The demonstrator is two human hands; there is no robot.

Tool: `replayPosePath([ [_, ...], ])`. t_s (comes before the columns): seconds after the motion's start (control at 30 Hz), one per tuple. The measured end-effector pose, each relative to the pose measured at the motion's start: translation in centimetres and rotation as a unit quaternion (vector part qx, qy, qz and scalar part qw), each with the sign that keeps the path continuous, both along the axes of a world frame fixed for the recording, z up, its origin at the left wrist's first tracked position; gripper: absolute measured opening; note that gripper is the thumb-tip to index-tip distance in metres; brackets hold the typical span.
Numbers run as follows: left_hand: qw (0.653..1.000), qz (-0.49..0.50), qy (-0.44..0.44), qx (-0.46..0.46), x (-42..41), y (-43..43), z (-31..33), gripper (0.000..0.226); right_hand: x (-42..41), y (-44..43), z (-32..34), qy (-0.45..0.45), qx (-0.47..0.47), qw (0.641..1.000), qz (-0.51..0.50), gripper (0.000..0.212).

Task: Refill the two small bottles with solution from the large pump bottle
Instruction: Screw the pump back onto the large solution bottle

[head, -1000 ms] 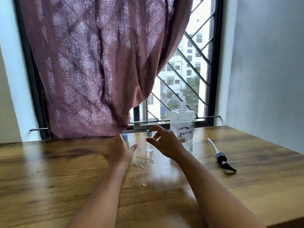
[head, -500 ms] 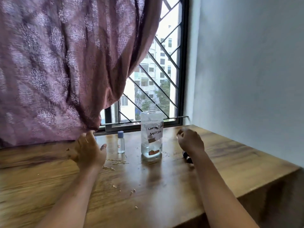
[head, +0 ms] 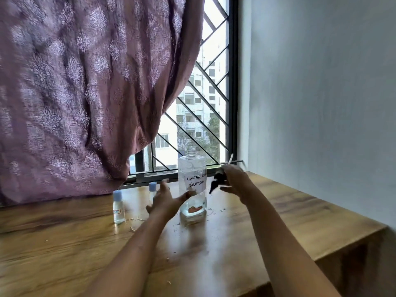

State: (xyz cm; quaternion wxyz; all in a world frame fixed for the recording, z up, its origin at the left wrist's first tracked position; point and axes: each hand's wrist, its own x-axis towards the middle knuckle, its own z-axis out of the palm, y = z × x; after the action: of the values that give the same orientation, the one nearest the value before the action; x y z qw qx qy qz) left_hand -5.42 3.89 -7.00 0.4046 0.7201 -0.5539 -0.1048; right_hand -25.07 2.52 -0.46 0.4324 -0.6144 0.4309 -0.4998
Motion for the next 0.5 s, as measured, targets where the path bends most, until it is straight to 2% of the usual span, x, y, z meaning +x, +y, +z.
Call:
replayPosePath([
  [0.07,0.999,-0.023,0.040,-0.002,-0.8,-0.7,-0.5,0.098,-0.1,1.0,2.3,-0.160,0.017,0.986,0.049,0.020],
  [0.1,0.998,-0.030,0.051,-0.008,-1.2,-1.1,-0.7,0.091,-0.2,1.3,3.1,-0.191,-0.002,0.979,0.068,0.025],
  [0.23,0.995,-0.039,0.076,-0.041,-2.2,-1.5,-1.7,0.063,0.1,1.6,4.4,-0.170,-0.101,0.974,0.114,0.038],
  [0.4,0.996,-0.042,0.034,-0.067,-1.9,-1.5,-1.8,0.061,1.1,1.7,5.8,-0.140,-0.173,0.973,0.055,0.013],
  [0.5,0.996,-0.045,0.024,-0.077,-1.5,-1.2,-2.0,0.063,1.6,2.0,7.0,-0.148,-0.224,0.963,0.003,0.007],
])
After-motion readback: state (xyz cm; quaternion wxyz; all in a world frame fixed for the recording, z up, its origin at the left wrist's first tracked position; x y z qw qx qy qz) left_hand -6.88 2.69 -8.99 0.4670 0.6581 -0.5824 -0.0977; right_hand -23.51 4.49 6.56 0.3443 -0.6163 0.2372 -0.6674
